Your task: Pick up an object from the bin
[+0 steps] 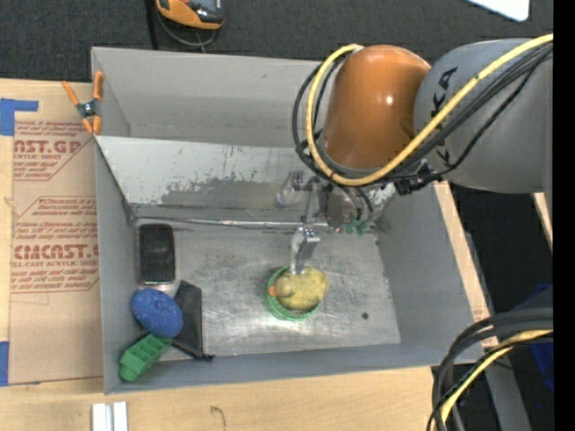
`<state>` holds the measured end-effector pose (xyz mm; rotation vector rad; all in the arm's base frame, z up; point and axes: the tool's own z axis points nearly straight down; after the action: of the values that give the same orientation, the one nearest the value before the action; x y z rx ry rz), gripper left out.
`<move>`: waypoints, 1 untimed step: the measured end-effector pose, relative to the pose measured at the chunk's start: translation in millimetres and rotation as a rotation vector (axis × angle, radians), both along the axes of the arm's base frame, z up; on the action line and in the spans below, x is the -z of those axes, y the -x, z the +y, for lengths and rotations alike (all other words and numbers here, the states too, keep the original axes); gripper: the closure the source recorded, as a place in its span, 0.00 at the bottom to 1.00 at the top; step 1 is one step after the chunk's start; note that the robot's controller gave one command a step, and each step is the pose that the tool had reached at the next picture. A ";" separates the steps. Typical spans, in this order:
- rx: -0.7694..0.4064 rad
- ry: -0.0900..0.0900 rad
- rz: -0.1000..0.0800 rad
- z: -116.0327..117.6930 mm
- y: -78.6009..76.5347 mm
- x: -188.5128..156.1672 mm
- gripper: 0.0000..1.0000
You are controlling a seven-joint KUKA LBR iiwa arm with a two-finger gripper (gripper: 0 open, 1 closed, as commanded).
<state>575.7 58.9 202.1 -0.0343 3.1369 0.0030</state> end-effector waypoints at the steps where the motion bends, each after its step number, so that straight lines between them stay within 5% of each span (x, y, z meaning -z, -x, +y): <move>1: -0.020 0.007 0.002 -24.6 17.8 30.8 0.00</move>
Offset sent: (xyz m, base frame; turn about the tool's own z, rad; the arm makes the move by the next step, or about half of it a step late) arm -0.0378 -0.0275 -0.1321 -0.2844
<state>557.9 34.3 171.3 -0.0657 3.1389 -0.0082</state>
